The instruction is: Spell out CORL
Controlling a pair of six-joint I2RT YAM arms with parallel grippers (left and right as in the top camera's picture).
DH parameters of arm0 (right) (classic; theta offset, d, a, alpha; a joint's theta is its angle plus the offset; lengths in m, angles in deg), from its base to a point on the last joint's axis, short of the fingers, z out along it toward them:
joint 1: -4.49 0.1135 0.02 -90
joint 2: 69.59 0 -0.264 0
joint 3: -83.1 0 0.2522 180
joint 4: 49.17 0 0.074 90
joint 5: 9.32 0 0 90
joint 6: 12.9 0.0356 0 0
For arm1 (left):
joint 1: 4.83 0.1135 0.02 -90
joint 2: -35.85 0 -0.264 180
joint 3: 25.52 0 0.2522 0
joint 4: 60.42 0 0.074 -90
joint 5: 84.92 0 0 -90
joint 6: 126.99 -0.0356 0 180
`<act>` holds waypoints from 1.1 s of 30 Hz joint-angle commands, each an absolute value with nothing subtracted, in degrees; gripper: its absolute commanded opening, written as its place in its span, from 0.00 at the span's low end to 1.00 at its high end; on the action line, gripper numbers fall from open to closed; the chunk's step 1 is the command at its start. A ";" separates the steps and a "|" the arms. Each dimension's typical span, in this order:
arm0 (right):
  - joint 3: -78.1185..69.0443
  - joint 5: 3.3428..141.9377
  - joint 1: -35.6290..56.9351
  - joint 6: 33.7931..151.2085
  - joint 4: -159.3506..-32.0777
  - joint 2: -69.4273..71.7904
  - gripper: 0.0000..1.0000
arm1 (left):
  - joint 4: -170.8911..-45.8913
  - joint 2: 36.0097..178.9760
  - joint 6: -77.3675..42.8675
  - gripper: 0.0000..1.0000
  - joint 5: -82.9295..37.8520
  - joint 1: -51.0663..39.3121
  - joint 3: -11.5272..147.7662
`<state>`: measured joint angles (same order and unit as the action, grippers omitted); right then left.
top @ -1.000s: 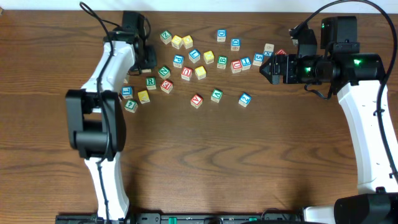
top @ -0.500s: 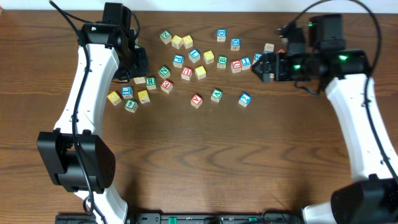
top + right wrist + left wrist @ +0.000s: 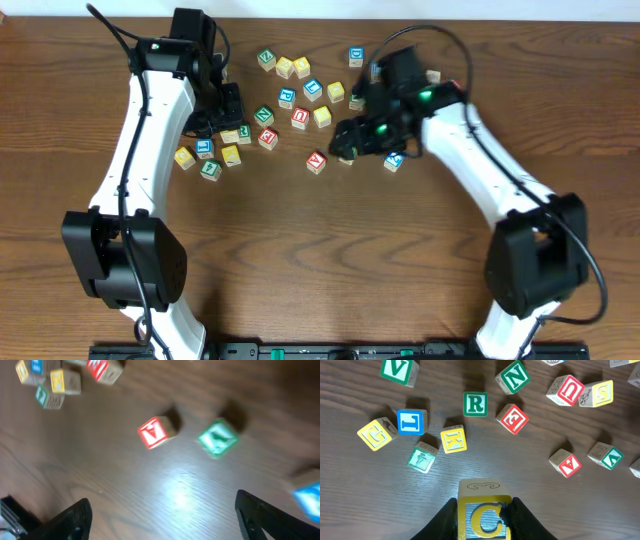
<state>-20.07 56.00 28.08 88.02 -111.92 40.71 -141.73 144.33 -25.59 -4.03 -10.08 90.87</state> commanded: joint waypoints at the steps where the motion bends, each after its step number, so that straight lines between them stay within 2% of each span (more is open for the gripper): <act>1: -19.78 55.01 31.60 90.69 -111.00 42.81 0.80 | -141.41 144.27 -25.74 0.24 -4.31 -9.71 92.03; 2: -19.78 55.01 32.61 91.21 -110.83 43.42 0.75 | -141.25 144.27 -25.74 0.24 -4.29 -9.65 92.69; 4: -19.78 55.03 34.44 91.78 -110.46 44.62 0.48 | -140.99 144.22 -25.74 0.24 -4.29 -9.49 94.00; 5: -19.78 55.03 35.34 92.13 -110.39 45.15 0.39 | -140.79 144.14 -25.74 0.24 -4.29 -9.36 94.61; 8: -19.78 55.12 37.57 92.98 -109.58 46.96 0.31 | -139.66 143.63 -25.74 0.24 -4.29 -9.01 95.42; 13: -19.78 55.52 39.62 95.91 -106.74 51.62 0.26 | -138.78 143.31 -25.72 0.24 -4.31 -8.90 95.42; 20: -19.78 59.52 37.66 99.52 -100.53 54.68 0.23 | -138.52 143.31 -25.72 0.24 -4.35 -8.93 95.42; 27: -19.80 67.06 32.83 100.46 -94.57 54.68 0.24 | -138.50 143.31 -25.70 0.24 -4.38 -10.02 95.35; 33: -19.85 66.88 29.35 97.83 -90.22 54.68 0.27 | -138.06 143.33 -25.70 0.24 -4.35 -11.83 95.35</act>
